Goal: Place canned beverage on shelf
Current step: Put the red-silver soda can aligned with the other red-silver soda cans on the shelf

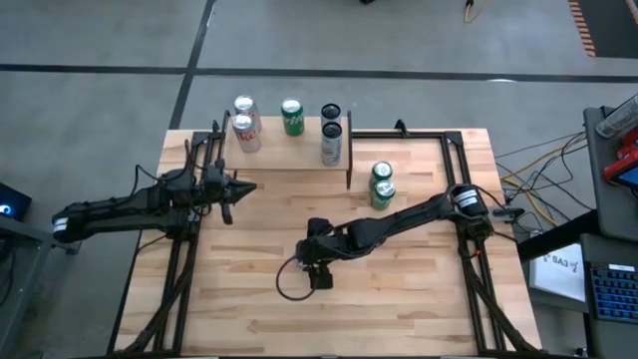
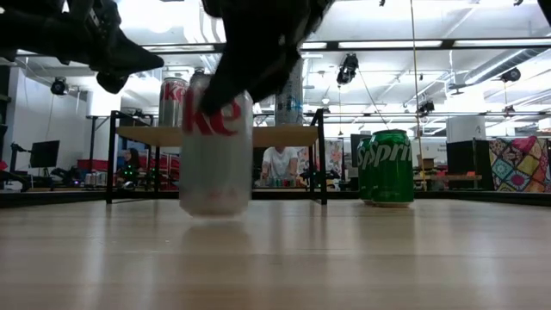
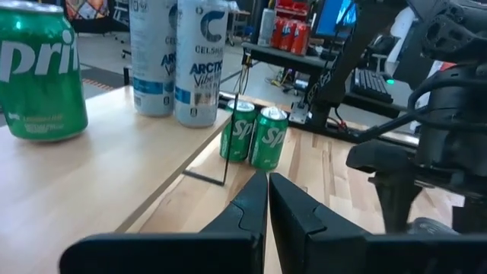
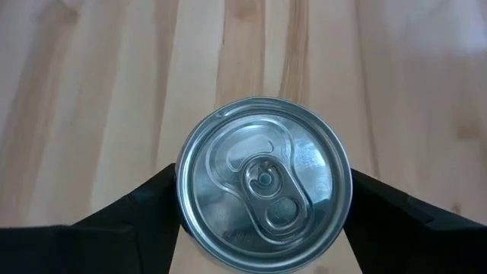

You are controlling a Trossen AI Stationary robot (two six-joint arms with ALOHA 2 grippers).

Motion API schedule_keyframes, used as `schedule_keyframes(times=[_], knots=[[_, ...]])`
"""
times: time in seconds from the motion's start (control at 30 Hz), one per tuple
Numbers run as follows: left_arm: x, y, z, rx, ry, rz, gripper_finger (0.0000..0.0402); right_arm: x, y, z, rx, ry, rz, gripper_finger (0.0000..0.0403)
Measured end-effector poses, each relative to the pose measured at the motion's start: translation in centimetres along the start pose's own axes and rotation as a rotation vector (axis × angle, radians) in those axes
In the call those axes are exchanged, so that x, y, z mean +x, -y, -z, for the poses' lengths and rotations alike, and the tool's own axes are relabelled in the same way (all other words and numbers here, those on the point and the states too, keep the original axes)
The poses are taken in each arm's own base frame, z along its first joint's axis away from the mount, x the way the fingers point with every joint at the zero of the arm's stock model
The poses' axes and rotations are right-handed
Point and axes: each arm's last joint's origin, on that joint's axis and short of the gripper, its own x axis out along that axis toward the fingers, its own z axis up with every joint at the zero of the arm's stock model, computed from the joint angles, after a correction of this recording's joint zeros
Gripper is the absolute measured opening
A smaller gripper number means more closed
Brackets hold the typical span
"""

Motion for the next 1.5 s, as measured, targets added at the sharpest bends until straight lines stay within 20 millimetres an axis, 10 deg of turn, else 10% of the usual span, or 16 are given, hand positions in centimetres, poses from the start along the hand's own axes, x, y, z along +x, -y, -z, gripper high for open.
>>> schedule_keyframes(times=[0.73,1.5], knots=[[1.5,0.8,-1.0,0.039,0.083,0.179,0.0000,-6.0,1.9,-2.8,-0.170,0.119,0.105,0.0287],[3.7,4.0,0.3,0.337,0.070,0.191,0.0000,-6.0,3.9,1.3,-0.068,0.291,0.152,0.0288]])
